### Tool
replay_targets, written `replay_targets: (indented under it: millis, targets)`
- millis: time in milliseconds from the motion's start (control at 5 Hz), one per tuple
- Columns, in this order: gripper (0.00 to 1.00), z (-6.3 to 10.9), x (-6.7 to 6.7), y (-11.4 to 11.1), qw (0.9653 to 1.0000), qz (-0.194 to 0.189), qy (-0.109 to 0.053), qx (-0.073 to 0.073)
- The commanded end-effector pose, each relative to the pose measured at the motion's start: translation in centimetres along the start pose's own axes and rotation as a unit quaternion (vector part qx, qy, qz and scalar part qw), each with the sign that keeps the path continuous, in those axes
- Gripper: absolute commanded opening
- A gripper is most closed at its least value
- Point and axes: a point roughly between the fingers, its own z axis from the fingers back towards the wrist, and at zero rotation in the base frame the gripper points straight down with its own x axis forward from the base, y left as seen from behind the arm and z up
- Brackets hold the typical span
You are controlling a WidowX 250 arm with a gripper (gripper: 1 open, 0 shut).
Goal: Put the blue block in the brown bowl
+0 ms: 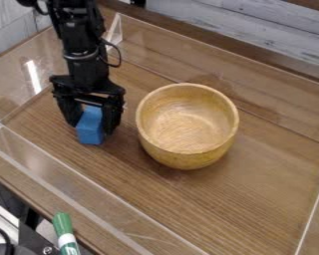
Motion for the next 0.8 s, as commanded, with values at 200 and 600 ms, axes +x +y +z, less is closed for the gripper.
replay_targets:
  millis: [200,600]
  targets:
    - [0.0,0.8,0.5,0.3,0.9998,0.005,-0.017,-0.002]
    - [0.0,2.5,0.4,-0.3,0.9998,0.0,-0.019,-0.005]
